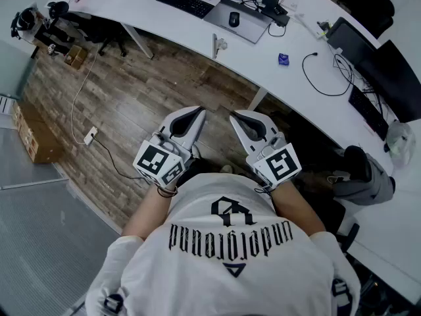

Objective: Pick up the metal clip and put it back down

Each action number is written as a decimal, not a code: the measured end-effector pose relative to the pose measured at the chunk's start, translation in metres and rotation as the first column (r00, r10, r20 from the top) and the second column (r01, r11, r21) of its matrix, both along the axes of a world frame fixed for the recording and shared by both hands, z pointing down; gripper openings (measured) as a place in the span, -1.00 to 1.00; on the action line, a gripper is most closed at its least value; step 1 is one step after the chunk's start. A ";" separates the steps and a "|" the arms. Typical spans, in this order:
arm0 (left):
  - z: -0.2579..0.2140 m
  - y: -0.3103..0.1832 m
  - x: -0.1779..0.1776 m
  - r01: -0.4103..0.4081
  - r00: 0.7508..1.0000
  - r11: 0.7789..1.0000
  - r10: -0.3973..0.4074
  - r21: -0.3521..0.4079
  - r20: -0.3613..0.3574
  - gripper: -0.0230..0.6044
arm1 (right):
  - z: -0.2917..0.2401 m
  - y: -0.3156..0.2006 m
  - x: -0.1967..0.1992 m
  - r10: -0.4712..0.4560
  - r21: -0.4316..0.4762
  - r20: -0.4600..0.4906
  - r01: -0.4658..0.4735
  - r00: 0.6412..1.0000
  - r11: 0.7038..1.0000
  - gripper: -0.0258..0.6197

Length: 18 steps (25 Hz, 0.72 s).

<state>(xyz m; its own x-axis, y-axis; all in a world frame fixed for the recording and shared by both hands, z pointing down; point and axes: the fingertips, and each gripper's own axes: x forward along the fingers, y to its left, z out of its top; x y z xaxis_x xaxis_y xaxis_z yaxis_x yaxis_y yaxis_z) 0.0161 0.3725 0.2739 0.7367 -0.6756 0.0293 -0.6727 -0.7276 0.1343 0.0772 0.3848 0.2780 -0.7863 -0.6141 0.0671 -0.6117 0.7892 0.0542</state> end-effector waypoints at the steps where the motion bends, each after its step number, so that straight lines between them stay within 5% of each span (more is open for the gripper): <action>1: 0.001 0.003 -0.001 0.001 1.000 1.000 -0.001 -0.006 -0.005 -0.89 | 0.000 0.003 -0.002 -0.003 -0.001 0.003 0.003 1.000 1.000 -0.87; 18: 0.006 -0.018 -0.034 -0.009 0.998 1.000 0.007 -0.030 -0.061 -0.89 | 0.009 -0.021 -0.029 0.012 -0.054 -0.010 -0.012 1.000 0.998 -0.87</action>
<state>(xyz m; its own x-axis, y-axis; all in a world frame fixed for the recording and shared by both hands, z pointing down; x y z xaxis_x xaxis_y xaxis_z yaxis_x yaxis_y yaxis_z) -0.0175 0.3543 0.2795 0.7433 -0.6689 0.0041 -0.6565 -0.7283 0.1966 0.0486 0.3642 0.2875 -0.7780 -0.6190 0.1078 -0.6210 0.7836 0.0175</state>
